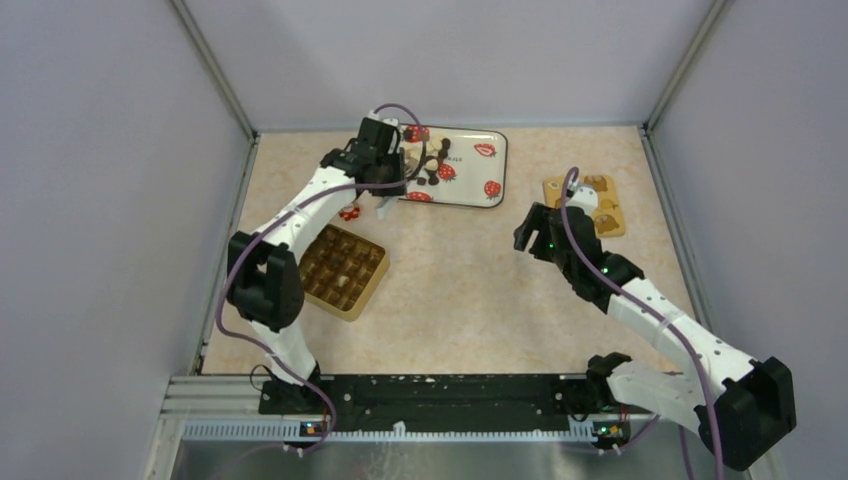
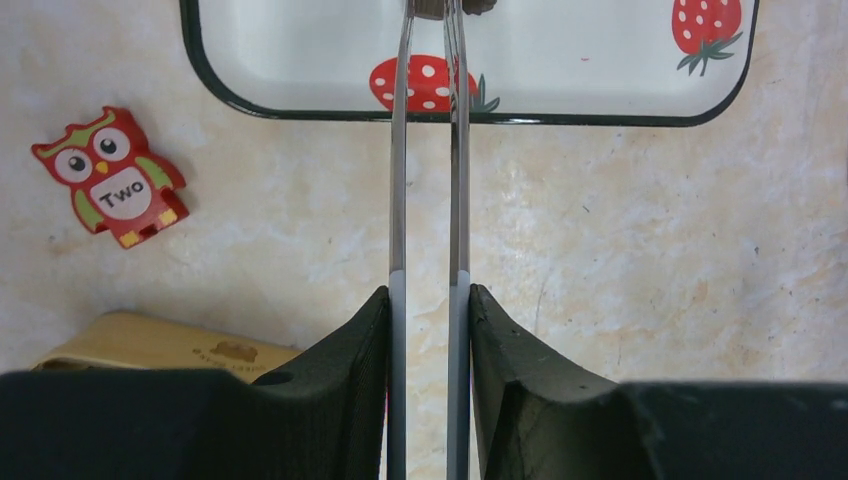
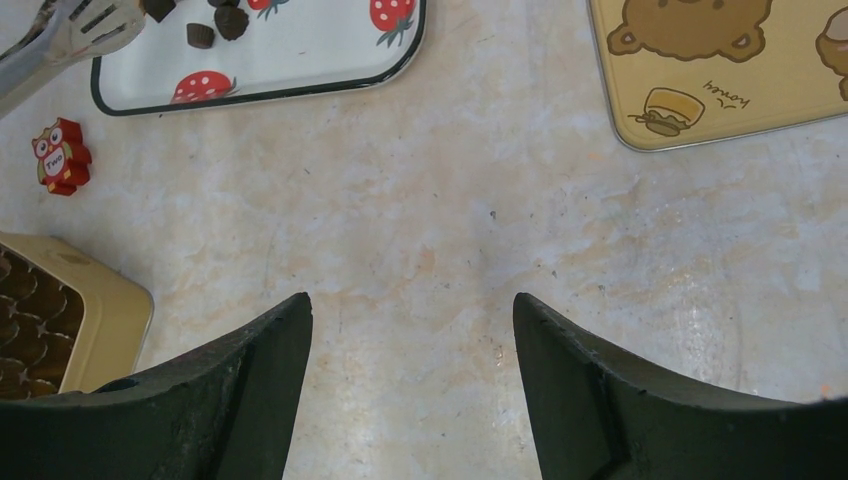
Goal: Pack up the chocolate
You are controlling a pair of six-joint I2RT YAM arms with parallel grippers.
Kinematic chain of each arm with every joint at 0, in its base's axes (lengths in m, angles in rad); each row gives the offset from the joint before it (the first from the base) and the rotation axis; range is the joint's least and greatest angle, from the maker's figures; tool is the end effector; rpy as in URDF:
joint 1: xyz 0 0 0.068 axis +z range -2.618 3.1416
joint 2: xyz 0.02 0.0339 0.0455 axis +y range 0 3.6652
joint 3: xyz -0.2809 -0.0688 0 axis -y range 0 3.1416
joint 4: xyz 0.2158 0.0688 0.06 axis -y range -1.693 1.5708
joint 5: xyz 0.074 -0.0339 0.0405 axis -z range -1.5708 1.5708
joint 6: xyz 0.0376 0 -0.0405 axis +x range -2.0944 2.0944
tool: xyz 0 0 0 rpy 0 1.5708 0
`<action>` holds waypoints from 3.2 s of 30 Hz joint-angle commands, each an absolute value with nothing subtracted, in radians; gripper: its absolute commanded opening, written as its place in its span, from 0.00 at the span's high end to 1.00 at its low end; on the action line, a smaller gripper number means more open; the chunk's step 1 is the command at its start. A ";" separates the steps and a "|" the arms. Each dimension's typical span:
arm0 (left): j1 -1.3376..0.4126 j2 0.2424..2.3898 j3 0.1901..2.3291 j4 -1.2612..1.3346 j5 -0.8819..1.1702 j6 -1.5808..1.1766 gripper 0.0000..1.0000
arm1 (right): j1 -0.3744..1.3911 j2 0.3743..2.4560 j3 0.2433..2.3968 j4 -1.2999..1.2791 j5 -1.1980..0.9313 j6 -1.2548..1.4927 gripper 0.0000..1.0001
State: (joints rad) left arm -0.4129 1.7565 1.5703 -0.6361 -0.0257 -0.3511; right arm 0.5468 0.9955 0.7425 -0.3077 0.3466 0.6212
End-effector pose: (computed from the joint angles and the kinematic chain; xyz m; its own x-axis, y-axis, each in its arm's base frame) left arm 0.3402 -0.1480 0.3268 -0.7626 -0.0413 -0.6455 0.1308 0.9675 -0.2164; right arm 0.1636 0.0846 0.2951 -0.5110 0.3298 -0.7938 0.0665 0.9359 0.3460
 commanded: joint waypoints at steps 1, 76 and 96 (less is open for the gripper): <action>-0.414 1.823 1.664 -0.580 -0.014 -0.329 0.61 | 0.545 0.967 0.770 -0.318 0.382 0.625 0.28; -0.423 1.004 1.317 -1.415 -0.008 -0.470 0.77 | 0.545 1.084 0.799 -0.204 0.268 0.610 0.28; -0.423 0.872 1.133 -1.418 0.009 -0.567 0.78 | 0.545 1.107 0.811 -0.195 0.244 0.607 0.29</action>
State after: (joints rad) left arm -0.4198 0.9012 1.1465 -1.4288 0.0280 -0.5385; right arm 0.5468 1.0962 0.7624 -0.2245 0.2489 0.6197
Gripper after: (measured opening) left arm 0.388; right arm 0.712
